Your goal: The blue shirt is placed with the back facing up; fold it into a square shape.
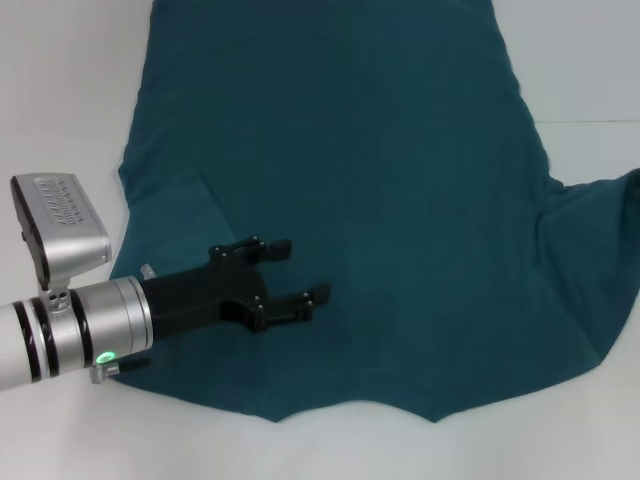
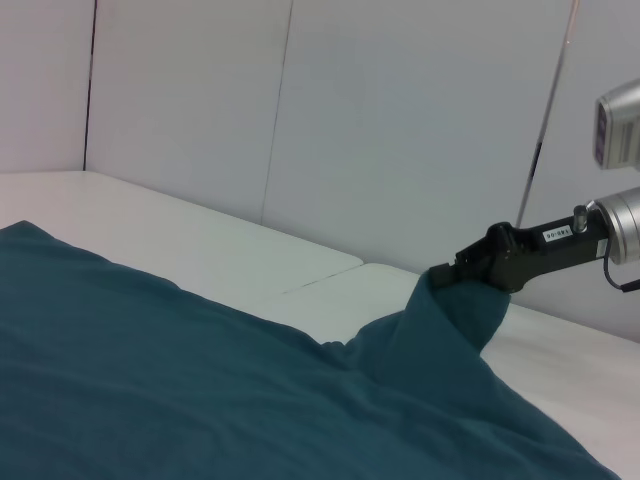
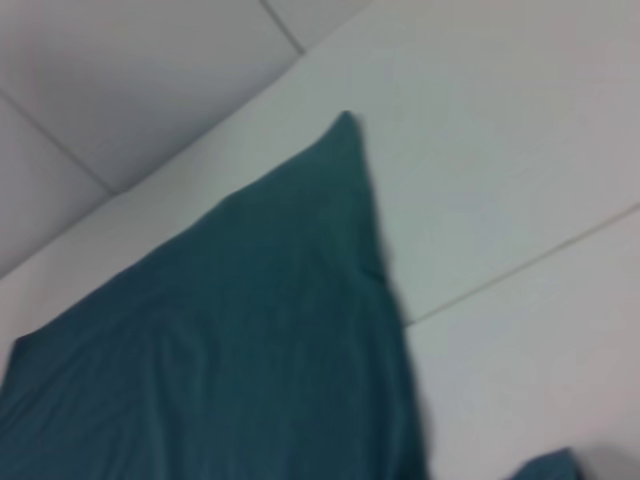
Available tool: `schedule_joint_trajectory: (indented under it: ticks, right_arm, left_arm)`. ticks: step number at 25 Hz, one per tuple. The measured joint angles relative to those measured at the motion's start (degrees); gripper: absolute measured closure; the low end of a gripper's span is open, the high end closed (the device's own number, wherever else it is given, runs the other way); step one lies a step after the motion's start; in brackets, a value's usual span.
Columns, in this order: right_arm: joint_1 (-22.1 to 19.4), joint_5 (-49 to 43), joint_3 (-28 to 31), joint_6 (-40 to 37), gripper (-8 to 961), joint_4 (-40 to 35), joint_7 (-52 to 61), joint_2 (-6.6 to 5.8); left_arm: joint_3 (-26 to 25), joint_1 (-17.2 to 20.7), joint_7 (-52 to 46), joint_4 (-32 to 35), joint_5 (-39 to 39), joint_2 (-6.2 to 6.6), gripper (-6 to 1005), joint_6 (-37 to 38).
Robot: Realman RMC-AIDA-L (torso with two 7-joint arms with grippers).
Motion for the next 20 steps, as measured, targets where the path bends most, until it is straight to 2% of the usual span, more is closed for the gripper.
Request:
schedule_joint_trajectory:
  ticks: [4,6,9,10,11,13,15,18,20]
  right_arm:
    - [2.15,0.24,-0.14,-2.69,861,-0.15,-1.26,0.69]
    - [4.35,0.16,-1.23,-3.42,845,0.26,-1.4,1.54]
    - [7.32,0.23,-3.27,-4.78,821,0.73,-1.59,3.51]
    - [8.64,0.24,-4.25,-7.0,813,0.09,-2.6,5.06]
    - [8.64,0.24,-4.25,-7.0,805,0.09,-2.6,5.06]
    - [9.39,0.22,-5.72,-9.71,790,-1.36,-3.28,6.12]
    - [9.65,0.04,-7.11,-11.62,774,-3.05,-2.81,6.46]
    - [9.18,-0.05,-7.68,-11.97,750,-4.35,-1.37,5.95]
    - [8.67,-0.04,-7.56,-12.0,653,-4.48,-0.83,5.36]
  left_arm:
    - [-0.01,-0.08,-0.32,0.06,-0.04,0.0,151,0.0]
    - [-0.02,-0.13,-0.38,0.07,-0.06,0.0,152,0.0]
    - [-0.01,-0.14,-0.5,0.07,-0.1,0.0,152,0.01]
    - [-0.01,-0.15,-0.54,0.06,-0.12,-0.01,152,0.0]
    - [-0.05,-0.15,-0.57,0.06,-0.13,0.0,152,-0.04]
    - [-0.09,-0.16,-0.75,0.06,-0.14,0.0,152,-0.24]
    - [-0.15,-0.17,-1.13,0.06,-0.15,0.01,152,-0.56]
    - [-0.39,-0.17,-1.42,0.06,-0.17,0.07,152,-0.76]
    - [-0.51,-0.14,-1.49,0.06,-0.18,0.08,152,-0.78]
